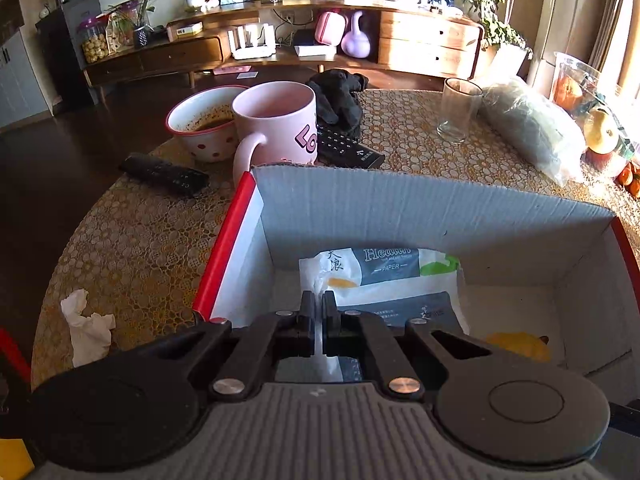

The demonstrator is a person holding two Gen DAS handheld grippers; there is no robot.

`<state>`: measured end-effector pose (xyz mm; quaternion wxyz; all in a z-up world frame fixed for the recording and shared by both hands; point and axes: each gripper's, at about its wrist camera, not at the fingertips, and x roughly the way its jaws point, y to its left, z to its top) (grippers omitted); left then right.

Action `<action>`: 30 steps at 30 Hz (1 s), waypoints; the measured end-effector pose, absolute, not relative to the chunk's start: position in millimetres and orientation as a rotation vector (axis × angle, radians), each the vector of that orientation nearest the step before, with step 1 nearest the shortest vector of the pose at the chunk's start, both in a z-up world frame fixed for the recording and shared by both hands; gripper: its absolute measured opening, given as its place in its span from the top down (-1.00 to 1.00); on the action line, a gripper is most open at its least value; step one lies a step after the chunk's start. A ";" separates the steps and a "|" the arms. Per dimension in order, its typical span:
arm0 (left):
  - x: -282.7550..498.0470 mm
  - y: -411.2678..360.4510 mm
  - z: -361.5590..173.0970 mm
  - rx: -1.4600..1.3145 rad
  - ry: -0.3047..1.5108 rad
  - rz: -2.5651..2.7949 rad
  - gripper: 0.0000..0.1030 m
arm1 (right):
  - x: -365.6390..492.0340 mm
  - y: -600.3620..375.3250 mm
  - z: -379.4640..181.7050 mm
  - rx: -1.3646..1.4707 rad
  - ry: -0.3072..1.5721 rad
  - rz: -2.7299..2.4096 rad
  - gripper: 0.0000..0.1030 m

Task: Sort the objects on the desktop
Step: 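Lower and open the left tool to drop the white bag while the right tool drops the packet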

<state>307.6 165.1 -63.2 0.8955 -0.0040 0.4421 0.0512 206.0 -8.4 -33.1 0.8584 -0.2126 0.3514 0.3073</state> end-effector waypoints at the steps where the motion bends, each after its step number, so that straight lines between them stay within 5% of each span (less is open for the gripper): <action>1: 308.6 164.2 -63.2 -0.001 0.922 0.107 0.96 | 205.8 -7.8 -32.2 -0.441 0.737 0.645 0.45; 19: 298.7 163.7 -53.3 0.014 0.957 0.119 0.85 | 198.6 -21.4 -19.8 -0.372 0.716 0.641 0.01; 25: 284.3 162.9 -41.6 0.004 0.922 0.116 0.19 | 189.9 -26.3 -10.5 -0.356 0.694 0.633 -0.13; 30: 269.0 158.9 -30.5 -0.004 0.892 0.100 0.13 | 182.3 -31.6 -3.3 -0.343 0.679 0.623 -0.26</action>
